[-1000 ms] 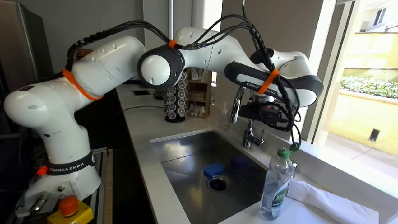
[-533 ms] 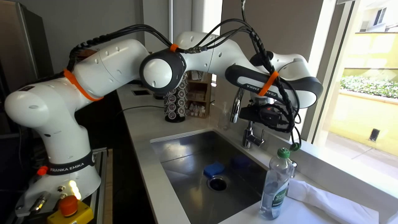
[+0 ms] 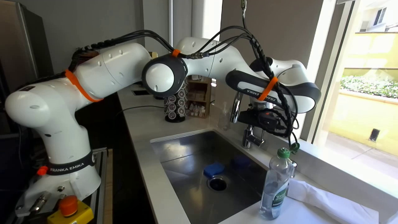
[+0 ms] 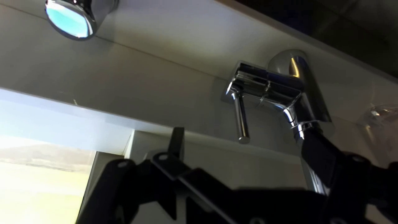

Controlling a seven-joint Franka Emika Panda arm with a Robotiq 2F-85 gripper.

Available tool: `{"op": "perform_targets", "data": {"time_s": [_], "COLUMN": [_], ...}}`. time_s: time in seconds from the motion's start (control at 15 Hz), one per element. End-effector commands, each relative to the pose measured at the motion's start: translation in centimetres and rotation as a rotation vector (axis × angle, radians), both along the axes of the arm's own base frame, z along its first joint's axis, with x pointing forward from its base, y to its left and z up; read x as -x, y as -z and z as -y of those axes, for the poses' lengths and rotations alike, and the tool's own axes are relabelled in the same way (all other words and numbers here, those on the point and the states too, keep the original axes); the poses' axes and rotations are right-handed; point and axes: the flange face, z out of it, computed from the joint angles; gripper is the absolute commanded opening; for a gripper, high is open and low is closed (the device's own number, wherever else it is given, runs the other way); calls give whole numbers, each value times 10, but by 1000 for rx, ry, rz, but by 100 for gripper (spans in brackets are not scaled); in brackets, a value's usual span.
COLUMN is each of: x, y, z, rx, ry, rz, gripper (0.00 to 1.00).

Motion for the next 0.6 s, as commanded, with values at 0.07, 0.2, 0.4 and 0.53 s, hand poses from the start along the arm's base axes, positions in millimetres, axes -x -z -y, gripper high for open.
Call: {"op": "perform_targets", "data": {"time_s": [0.07,0.2,0.4,0.53], "x": [-3,-3,-4,-5], "y": [9,11,10,9], "z": [-3,-4,-3,-3], "rx": [-11,-16,-29,-37], "ry": [22,26,37,46], "rz": [-26,-27,-16,-9], "gripper": [100,79,53,39]}}
